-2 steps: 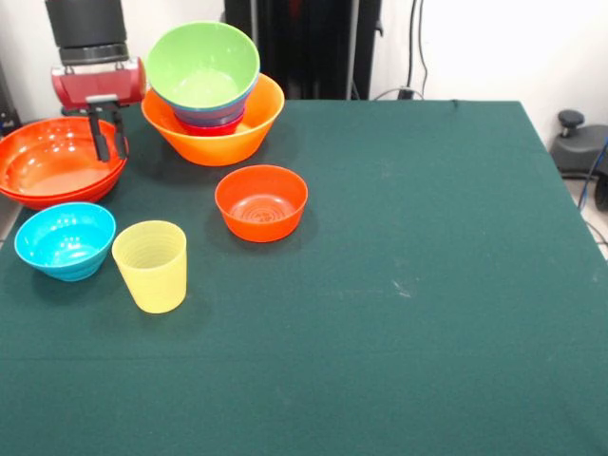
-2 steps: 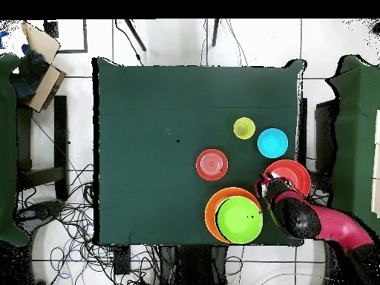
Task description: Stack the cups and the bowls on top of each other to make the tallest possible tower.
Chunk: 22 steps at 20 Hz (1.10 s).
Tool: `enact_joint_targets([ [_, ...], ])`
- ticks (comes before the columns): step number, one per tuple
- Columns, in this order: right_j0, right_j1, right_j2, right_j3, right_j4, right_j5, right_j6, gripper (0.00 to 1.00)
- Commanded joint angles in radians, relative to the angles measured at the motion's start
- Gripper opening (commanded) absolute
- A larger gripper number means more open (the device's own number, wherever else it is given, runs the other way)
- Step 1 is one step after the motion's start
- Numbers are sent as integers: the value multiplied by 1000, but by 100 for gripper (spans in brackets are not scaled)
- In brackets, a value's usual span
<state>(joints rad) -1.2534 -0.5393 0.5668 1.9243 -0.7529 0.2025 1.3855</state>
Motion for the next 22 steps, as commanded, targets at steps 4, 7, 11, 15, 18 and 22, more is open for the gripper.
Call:
enact_joint_targets([
  [4, -32, 75, -22, 38, -119, 50, -60, 100],
  [7, -40, 76, -16, 46, -135, 29, -45, 100],
  [11, -6, 75, -22, 23, -141, 14, -10, 100],
  [15, 44, 156, -58, -70, -168, -9, 14, 100],
  [18, 46, 217, -58, -128, -177, -8, -10, 100],
  [22, 71, 263, -87, -182, -203, -41, -1, 100],
])
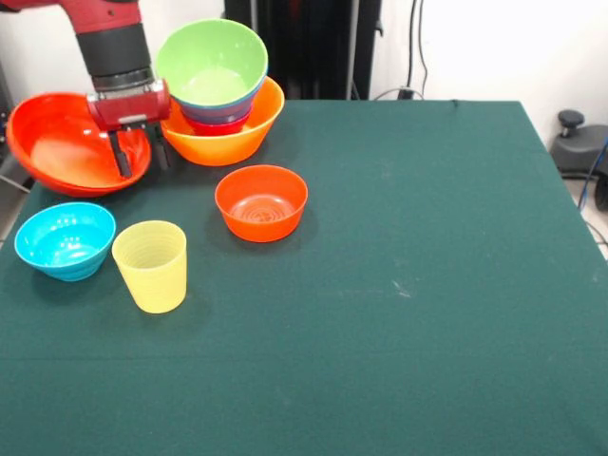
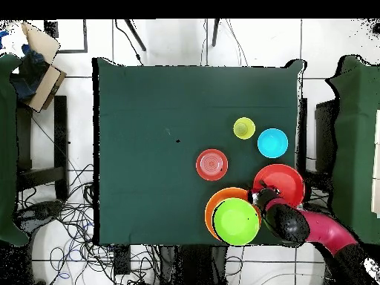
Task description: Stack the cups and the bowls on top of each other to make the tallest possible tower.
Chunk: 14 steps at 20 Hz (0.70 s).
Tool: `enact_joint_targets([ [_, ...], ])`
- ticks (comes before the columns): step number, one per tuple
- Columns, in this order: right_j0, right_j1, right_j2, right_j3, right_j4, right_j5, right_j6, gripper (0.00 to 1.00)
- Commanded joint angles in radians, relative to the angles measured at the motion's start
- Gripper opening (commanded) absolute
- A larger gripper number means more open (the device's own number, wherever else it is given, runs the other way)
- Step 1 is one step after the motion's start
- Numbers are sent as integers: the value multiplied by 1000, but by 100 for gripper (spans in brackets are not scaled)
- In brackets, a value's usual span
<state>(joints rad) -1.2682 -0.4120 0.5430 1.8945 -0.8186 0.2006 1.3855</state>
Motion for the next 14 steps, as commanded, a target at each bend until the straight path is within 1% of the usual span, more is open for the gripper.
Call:
enact_joint_targets([
  [1, 91, 143, -69, -160, -143, -48, 4, 100],
  [4, 109, 180, -92, -195, -162, -84, 23, 100],
  [6, 114, 186, -100, -201, -162, -96, 29, 100],
  [8, 136, 179, -124, -205, -138, -78, 45, 100],
  [9, 147, 176, -136, -208, -126, -69, 53, 0],
  [12, 159, 140, -139, -182, -114, -104, 62, 0],
  [14, 175, 124, -146, -175, -100, -101, 65, 0],
])
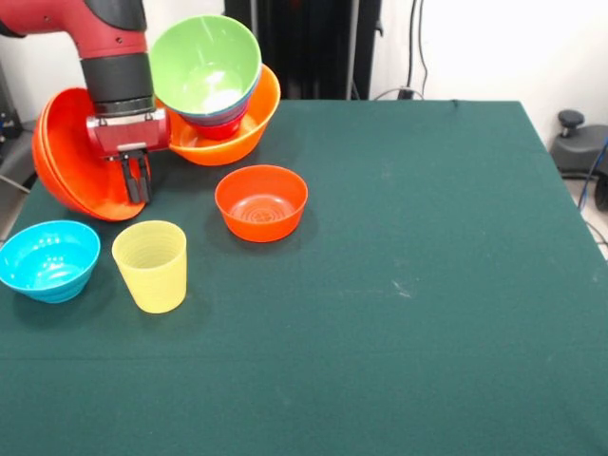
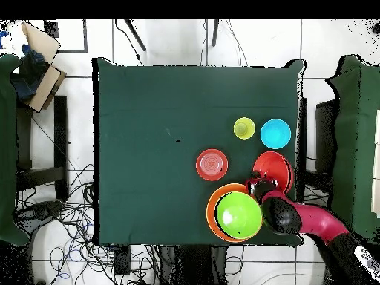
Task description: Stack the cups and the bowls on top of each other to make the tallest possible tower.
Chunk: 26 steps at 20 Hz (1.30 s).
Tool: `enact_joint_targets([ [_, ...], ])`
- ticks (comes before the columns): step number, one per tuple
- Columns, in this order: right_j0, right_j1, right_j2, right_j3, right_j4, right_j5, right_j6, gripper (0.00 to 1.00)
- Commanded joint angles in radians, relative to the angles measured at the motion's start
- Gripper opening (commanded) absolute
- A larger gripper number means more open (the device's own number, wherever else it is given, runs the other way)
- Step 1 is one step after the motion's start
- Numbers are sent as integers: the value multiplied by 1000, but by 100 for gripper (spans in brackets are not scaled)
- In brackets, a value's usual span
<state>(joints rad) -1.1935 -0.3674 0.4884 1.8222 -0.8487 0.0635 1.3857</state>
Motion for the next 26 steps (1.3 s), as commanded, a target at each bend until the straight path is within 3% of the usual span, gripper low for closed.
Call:
enact_joint_targets([
  [1, 104, 76, -93, -101, -66, 35, 64, 0],
  [9, 95, 35, -87, -68, -33, 53, 56, 0],
  [10, 90, 32, -81, -64, -29, 56, 54, 100],
  [17, 24, -12, -12, -11, 20, 131, 8, 100],
  [21, 17, -45, 11, 16, 59, 181, -7, 100],
  [26, 34, -65, -15, 5, 70, 206, -13, 100],
])
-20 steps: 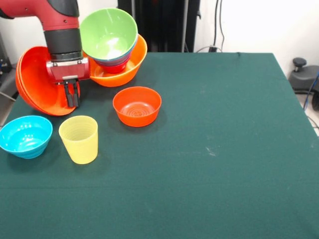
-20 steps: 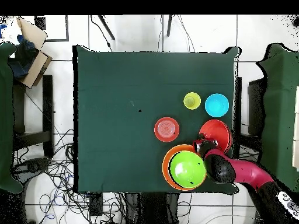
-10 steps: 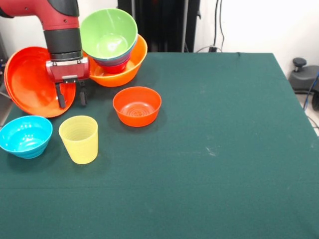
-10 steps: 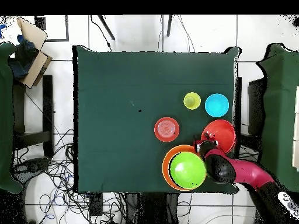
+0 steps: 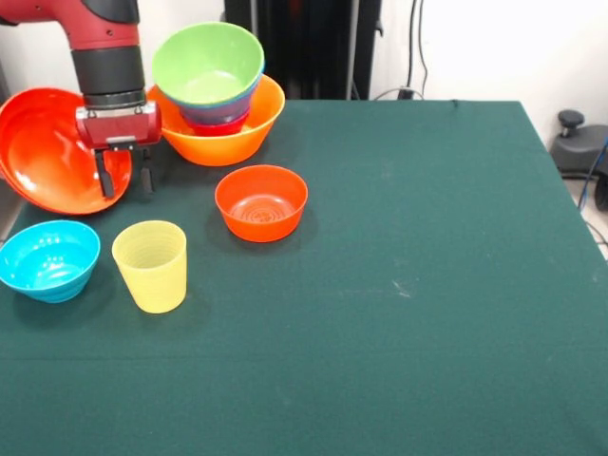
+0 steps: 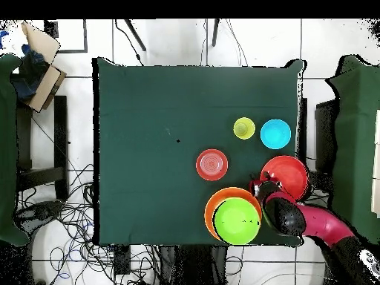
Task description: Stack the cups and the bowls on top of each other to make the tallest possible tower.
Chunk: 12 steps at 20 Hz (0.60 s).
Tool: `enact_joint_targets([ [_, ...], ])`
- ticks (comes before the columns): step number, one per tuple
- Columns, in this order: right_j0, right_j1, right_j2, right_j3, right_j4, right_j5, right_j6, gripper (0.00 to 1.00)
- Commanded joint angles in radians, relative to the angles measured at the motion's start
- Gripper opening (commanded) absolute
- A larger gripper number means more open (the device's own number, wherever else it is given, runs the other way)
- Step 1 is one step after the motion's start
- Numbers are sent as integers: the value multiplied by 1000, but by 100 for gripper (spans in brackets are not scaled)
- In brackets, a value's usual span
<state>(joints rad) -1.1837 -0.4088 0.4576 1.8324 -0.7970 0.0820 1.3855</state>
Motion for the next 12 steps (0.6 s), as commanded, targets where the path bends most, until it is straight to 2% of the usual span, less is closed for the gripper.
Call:
enact_joint_targets([
  [1, 21, -34, 18, -1, 25, 200, -17, 100],
  [4, 2, -118, 39, 55, 63, 250, -26, 100],
  [12, -13, -300, 62, 176, 140, 304, -6, 100],
])
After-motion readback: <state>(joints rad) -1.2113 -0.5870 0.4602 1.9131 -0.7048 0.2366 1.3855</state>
